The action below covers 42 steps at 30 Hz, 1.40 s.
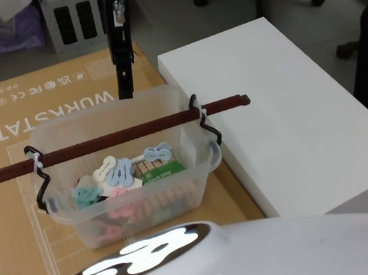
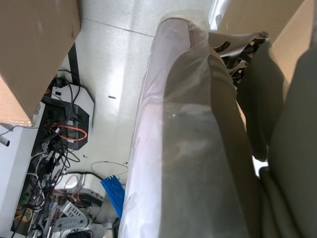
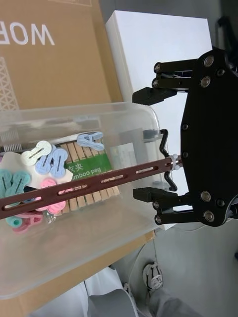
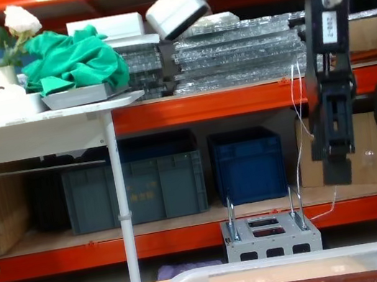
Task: Use one hand to grasp the basket and place it at the designated location.
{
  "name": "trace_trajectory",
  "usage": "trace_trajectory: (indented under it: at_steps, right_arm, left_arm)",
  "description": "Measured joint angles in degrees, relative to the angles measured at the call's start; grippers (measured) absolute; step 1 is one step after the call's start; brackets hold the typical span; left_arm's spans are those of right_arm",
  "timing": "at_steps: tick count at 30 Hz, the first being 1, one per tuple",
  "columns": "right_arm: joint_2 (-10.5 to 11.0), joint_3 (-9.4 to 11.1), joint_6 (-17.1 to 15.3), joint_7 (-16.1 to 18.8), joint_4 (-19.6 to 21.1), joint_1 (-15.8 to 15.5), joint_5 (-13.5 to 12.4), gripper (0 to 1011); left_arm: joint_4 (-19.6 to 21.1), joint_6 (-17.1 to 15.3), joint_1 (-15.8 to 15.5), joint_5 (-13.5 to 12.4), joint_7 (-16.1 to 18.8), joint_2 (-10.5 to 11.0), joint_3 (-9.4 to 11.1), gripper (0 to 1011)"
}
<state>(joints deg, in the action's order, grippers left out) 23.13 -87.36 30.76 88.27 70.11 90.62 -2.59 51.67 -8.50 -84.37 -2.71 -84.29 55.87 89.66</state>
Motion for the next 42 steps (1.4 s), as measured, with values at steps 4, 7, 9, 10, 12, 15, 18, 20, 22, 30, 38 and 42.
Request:
trace_trajectory:
  at_steps: [4, 7, 9, 10, 12, 15, 18, 20, 22, 30, 38, 42]
  right_arm:
    - [1.3, 0.3, -1.4, -0.2, 2.1, 0.7, 0.2, 1001]
    - [2.6, 0.7, -2.5, -0.2, 4.1, 1.3, 0.3, 1001]
    - [3.2, 0.8, -2.9, -0.2, 4.8, 1.6, 0.2, 1001]
    - [3.2, 0.8, -2.9, -0.2, 4.8, 1.6, 0.2, 1001]
    - [3.1, 0.8, -2.9, -0.2, 4.7, 1.6, 0.2, 1001]
    - [3.0, 0.8, -2.9, -0.2, 4.5, 1.5, 0.2, 1001]
    - [2.8, 0.8, -2.8, -0.2, 4.4, 1.5, 0.2, 1001]
    - [2.8, 0.7, -2.8, -0.2, 4.3, 1.4, 0.2, 1001]
    - [2.8, 0.7, -2.7, -0.2, 4.3, 1.4, 0.2, 1001]
    - [2.8, 0.7, -2.7, -0.2, 4.3, 1.4, 0.1, 1001]
    - [1.0, -0.1, -0.1, -0.7, 2.1, -0.6, 0.0, 1001]
    - [-0.1, -0.8, 0.8, -0.6, 1.1, -1.4, -0.1, 1001]
  left_arm:
    - [0.0, 0.0, 0.0, 0.0, 0.0, 0.0, 0.0, 0]
    - [0.0, 0.0, 0.0, 0.0, 0.0, 0.0, 0.0, 0]
    - [0.0, 0.0, 0.0, 0.0, 0.0, 0.0, 0.0, 0]
    - [0.0, 0.0, 0.0, 0.0, 0.0, 0.0, 0.0, 0]
    - [0.0, 0.0, 0.0, 0.0, 0.0, 0.0, 0.0, 0]
    - [0.0, 0.0, 0.0, 0.0, 0.0, 0.0, 0.0, 0]
    - [0.0, 0.0, 0.0, 0.0, 0.0, 0.0, 0.0, 0]
    - [0.0, 0.0, 0.0, 0.0, 0.0, 0.0, 0.0, 0]
    - [0.0, 0.0, 0.0, 0.0, 0.0, 0.0, 0.0, 0]
    - [0.0, 0.0, 0.0, 0.0, 0.0, 0.0, 0.0, 0]
    - [0.0, 0.0, 0.0, 0.0, 0.0, 0.0, 0.0, 0]
    - [0.0, 0.0, 0.0, 0.0, 0.0, 0.0, 0.0, 0]
